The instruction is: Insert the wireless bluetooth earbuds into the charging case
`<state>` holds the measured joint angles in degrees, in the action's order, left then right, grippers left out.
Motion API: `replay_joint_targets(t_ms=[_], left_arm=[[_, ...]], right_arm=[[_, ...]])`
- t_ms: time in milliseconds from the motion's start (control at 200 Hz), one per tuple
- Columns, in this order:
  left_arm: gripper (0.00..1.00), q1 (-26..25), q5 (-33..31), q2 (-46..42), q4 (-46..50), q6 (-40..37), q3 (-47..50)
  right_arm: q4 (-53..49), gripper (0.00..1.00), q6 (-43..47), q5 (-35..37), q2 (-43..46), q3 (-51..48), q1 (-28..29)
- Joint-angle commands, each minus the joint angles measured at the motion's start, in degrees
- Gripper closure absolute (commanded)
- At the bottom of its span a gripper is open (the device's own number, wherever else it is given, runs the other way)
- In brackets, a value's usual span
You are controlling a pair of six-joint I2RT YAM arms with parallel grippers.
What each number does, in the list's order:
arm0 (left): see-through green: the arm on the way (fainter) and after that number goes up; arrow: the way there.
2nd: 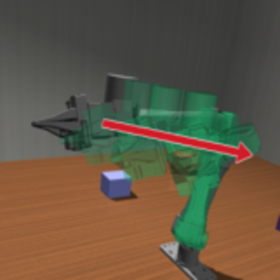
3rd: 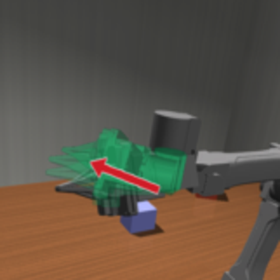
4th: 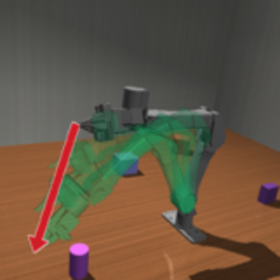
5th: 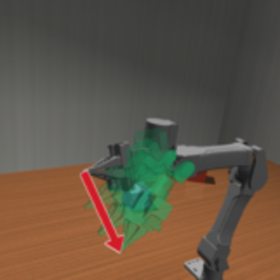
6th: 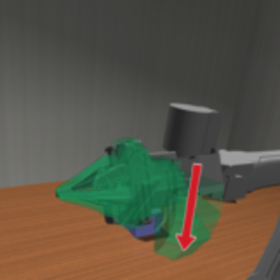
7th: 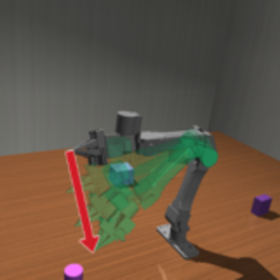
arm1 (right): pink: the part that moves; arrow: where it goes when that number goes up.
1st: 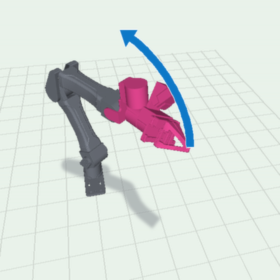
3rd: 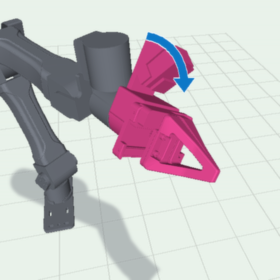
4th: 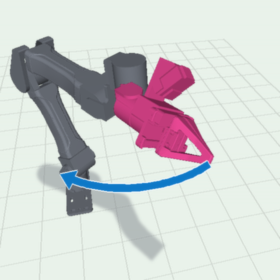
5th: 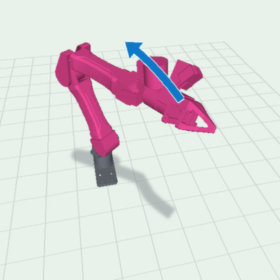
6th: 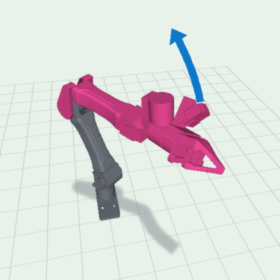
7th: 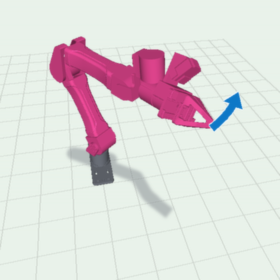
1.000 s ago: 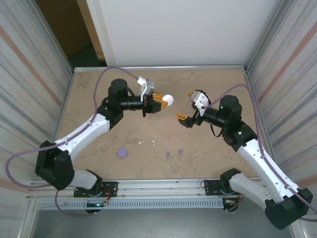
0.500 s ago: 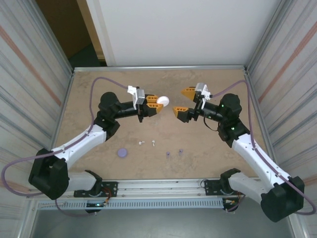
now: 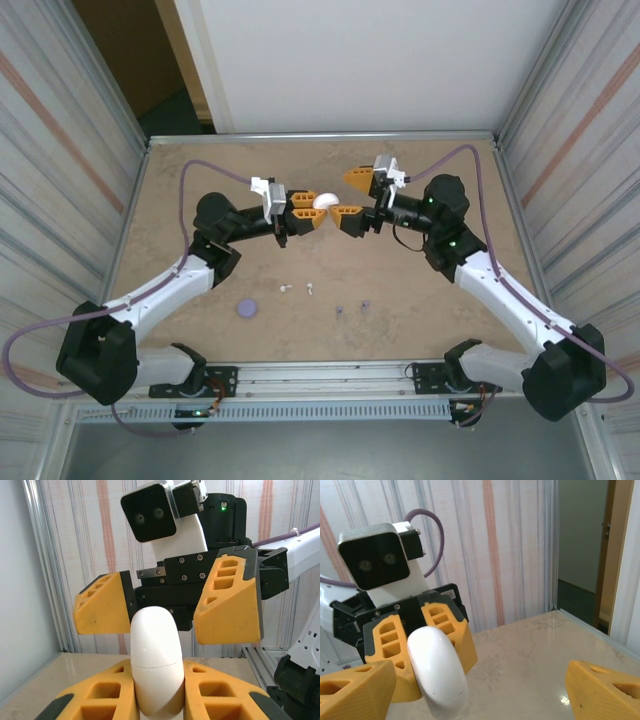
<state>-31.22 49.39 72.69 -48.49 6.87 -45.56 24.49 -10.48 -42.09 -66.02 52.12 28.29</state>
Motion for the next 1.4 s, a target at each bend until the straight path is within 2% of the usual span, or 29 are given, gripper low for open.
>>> replay_joint_targets(t_ms=[0, 672, 1102, 1398], left_arm=[[1.0, 0.15, 0.01, -1.93, -1.83, -0.28, 0.08], [1.0, 0.12, 0.78, -2.82, -1.06, -1.09, 0.38], [1.0, 0.13, 0.27, -3.43, 0.08, -1.75, 0.38], [1.0, 0.11, -1.64, -3.88, 1.42, -2.47, 0.47]], right_arm=[[1.37, 0.15, 0.0, 0.58, -0.82, 2.05, 0.44], [-1.28, 0.2, 0.37, 4.11, -2.69, 5.07, -0.32], [-1.55, 0.2, -0.12, 2.9, -3.41, 7.08, -0.74], [-0.8, 0.19, -1.98, 1.08, -0.54, 7.54, -1.34]])
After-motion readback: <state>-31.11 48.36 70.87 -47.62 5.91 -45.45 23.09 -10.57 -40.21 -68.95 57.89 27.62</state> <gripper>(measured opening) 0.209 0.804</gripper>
